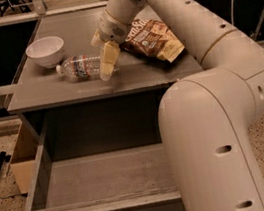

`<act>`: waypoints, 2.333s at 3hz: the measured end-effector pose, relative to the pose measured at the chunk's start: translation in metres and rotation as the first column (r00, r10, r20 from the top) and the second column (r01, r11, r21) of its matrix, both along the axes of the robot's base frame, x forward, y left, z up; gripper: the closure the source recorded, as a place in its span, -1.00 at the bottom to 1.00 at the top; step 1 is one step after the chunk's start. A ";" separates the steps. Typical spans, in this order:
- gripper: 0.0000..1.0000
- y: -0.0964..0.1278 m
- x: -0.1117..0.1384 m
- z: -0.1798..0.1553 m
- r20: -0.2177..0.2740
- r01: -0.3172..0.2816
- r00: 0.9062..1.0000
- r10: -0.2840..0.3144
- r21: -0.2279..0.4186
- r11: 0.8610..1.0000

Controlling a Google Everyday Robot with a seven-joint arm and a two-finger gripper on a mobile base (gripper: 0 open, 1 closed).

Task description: Place water bottle into top drawer

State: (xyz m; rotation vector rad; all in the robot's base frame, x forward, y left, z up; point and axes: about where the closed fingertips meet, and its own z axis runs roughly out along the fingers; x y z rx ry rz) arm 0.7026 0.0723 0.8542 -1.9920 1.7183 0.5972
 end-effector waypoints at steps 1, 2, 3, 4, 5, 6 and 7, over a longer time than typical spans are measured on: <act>-1.00 0.000 0.000 0.000 0.000 0.001 1.000 -0.001 0.000 1.000; -0.64 0.000 0.000 0.000 0.000 0.001 1.000 -0.001 0.001 1.000; -0.18 0.000 0.000 0.000 0.000 0.001 1.000 -0.001 0.001 1.000; 0.29 0.000 0.000 0.000 0.000 0.001 1.000 -0.001 0.001 1.000; 0.75 0.000 0.000 0.000 0.000 0.001 1.000 -0.001 0.001 1.000; 1.00 0.000 0.000 0.000 0.000 0.001 1.000 -0.001 0.001 1.000; 1.00 -0.003 0.000 0.000 0.001 0.007 1.000 -0.007 0.000 1.000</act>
Offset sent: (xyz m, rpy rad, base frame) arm 0.0003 0.0000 -0.0003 0.0005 -0.0003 -0.0008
